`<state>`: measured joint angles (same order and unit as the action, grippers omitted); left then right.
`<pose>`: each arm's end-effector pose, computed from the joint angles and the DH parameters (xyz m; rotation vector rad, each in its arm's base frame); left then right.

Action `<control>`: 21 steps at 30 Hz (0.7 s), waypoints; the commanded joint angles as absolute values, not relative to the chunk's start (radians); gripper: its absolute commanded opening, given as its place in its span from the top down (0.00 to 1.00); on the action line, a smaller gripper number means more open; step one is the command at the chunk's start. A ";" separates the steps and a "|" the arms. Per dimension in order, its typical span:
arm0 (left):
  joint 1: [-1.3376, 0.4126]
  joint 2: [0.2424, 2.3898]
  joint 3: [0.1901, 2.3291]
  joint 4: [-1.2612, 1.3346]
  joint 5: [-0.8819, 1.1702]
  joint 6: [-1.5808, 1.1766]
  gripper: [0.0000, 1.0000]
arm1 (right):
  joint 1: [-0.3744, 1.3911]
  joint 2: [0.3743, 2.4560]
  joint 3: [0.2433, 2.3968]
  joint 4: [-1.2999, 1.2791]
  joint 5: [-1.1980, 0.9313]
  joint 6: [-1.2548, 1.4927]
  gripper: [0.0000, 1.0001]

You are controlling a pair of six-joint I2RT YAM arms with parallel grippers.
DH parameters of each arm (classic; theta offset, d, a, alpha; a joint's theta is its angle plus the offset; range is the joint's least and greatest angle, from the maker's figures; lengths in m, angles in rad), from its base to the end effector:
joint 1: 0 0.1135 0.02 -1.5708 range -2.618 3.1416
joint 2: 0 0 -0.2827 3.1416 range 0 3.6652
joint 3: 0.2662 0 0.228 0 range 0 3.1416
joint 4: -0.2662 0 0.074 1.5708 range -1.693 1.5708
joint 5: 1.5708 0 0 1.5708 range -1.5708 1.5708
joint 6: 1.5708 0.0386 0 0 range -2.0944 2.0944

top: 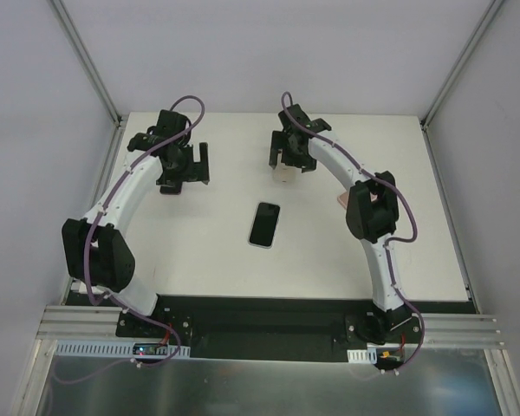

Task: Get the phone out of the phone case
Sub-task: Pick up the phone at the center of the board.

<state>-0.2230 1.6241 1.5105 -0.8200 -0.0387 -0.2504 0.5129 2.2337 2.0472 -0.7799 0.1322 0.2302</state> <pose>0.3196 -0.0709 0.3400 -0.0504 2.5090 -0.1469 0.4251 0.2336 0.2621 -0.3046 2.5113 0.1302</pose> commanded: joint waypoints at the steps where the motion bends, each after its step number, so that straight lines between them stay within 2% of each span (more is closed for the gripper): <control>1: -0.227 1.522 1.404 -0.772 0.159 -0.287 0.02 | 0.505 2.342 2.227 -0.894 0.210 0.279 0.04; 7: -0.227 1.496 1.364 -0.746 0.210 -0.302 0.03 | 0.505 2.463 2.388 -0.919 0.198 0.279 0.04; 21: -0.227 1.473 1.333 -0.723 0.230 -0.290 0.02 | 0.518 2.566 2.440 -0.934 0.251 0.229 0.04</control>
